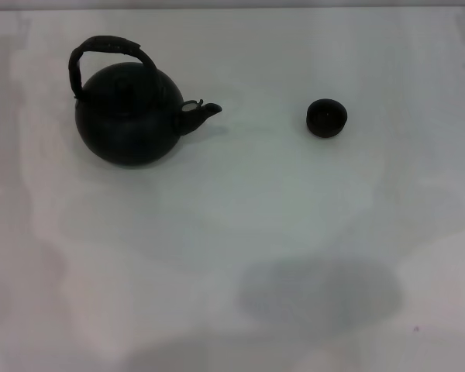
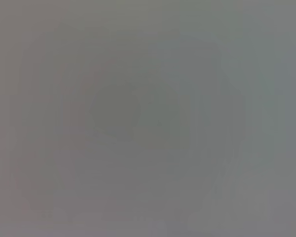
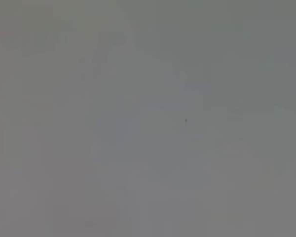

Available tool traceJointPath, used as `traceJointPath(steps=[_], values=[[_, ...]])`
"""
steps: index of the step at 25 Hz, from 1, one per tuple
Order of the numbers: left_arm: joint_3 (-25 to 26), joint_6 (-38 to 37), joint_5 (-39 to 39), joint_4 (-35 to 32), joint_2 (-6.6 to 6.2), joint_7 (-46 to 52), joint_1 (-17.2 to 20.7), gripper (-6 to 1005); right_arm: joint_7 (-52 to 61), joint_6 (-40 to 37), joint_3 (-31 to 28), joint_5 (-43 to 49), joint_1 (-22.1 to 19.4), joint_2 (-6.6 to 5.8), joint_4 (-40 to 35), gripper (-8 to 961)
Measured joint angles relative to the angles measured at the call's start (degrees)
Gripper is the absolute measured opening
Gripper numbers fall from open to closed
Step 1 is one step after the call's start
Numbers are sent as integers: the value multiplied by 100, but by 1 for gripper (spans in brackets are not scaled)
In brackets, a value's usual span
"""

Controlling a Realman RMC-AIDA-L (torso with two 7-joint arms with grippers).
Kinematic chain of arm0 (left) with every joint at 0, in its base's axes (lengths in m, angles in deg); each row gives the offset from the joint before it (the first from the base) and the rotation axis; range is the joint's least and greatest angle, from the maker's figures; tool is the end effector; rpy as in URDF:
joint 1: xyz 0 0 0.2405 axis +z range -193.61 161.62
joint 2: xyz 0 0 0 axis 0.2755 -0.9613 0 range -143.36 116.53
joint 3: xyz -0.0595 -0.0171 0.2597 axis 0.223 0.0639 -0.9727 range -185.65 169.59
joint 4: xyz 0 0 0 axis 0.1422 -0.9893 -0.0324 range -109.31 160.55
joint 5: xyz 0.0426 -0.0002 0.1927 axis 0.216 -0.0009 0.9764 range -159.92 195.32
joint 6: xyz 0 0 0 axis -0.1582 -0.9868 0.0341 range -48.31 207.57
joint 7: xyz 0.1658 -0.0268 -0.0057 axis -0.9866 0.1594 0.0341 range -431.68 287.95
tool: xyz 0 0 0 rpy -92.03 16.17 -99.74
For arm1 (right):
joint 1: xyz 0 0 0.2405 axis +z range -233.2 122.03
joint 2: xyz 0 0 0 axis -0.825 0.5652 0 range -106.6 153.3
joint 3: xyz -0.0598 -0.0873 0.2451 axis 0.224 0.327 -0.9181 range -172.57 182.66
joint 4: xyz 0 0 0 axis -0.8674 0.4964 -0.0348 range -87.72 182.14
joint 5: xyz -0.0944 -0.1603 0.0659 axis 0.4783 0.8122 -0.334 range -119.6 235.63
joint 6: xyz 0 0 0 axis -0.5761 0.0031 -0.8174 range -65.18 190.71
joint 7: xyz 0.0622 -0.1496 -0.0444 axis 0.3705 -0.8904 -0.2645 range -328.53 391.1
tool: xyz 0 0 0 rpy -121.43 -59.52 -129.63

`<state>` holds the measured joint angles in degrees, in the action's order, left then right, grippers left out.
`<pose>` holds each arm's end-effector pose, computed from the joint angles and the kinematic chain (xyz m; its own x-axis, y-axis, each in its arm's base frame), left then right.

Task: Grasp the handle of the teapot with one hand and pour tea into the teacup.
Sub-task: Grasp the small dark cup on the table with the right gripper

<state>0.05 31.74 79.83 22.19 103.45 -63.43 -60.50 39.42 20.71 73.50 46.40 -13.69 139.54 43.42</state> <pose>-0.3251 0.4574 0.0632 0.6538 -0.0016 0.7567 0.7420 0.1977 -0.6406 0.3350 0.4533 0.0462 0.6380 -0.0937 -0.7643 -0.7468 0.1671 -0.6438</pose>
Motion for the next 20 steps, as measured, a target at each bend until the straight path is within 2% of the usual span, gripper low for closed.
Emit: traceJointPath(steps=[8,20], values=[[1,128,-99,53,50,2,-109,884,22,5,0,-5,49,0,27,842],[-1,233,-795,75,75,70,-108,885,22,2,0,-178,71,0,56,841]])
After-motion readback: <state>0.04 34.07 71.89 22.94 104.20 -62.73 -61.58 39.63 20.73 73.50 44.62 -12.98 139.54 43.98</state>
